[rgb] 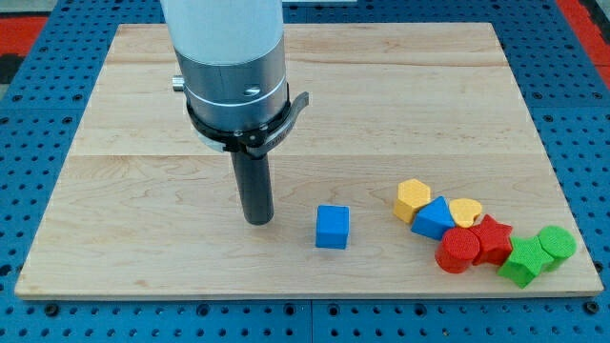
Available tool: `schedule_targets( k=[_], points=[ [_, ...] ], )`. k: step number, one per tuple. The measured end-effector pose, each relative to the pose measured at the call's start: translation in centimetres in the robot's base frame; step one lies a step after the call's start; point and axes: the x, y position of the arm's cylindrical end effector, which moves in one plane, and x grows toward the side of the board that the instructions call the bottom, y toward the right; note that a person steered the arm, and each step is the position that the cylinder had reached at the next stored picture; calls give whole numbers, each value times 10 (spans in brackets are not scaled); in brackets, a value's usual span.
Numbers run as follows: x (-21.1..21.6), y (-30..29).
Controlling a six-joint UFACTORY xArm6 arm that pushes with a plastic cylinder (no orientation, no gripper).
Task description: Slide the blue cube to the bottom of the yellow hexagon
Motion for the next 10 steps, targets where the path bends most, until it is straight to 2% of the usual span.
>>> schedule_targets(
  k=[1,2,4,10],
  points=[
    [8,11],
    [36,27],
    [22,34],
    [12,128]
  ],
)
